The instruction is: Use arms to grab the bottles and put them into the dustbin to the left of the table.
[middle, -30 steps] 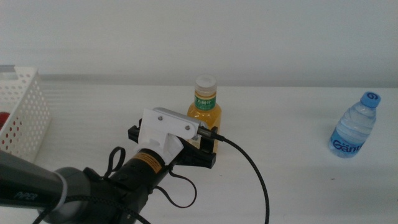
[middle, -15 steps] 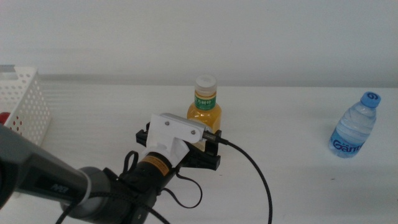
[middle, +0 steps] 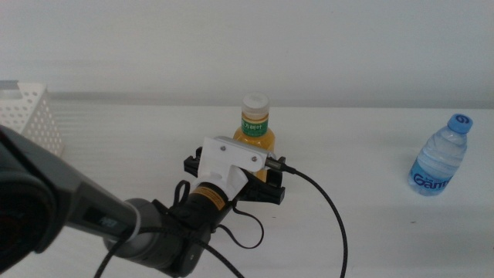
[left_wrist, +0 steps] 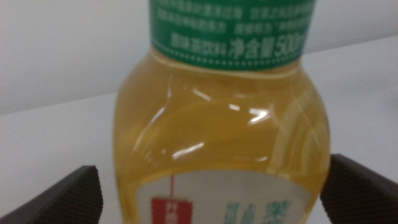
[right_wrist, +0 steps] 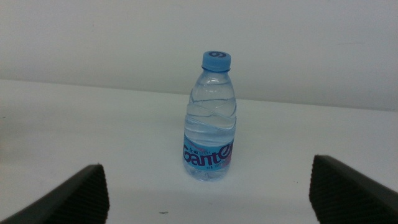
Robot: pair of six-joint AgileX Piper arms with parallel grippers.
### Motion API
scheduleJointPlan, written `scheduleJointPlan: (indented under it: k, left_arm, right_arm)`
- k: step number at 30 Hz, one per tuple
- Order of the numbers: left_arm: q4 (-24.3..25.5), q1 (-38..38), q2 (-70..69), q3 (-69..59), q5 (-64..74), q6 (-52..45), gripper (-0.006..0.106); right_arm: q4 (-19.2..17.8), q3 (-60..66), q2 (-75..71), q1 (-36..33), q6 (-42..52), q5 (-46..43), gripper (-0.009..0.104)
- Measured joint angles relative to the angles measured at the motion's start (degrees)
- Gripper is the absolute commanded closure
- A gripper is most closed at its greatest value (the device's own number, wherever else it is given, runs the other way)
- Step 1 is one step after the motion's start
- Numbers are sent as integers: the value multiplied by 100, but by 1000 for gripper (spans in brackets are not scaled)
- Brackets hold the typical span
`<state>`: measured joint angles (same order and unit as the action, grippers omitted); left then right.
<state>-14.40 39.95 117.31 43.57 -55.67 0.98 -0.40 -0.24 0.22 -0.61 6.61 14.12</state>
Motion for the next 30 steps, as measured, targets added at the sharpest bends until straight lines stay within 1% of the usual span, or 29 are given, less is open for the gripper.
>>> scheduleJointPlan:
  k: [9,28,29,30]
  left_arm:
    - [35,0,382,436,23,9,7]
    - [1,-29,691,962,72,9,7]
    - [1,-29,691,961,82,9,7]
    - [1,-29,691,973,82,-3,12]
  right_arm:
    - [0,0,0,0,0,0,9]
    - [0,0,0,0,0,0,9]
    - [0,0,0,0,0,0,9]
    - [0,0,0,0,0,0,9]
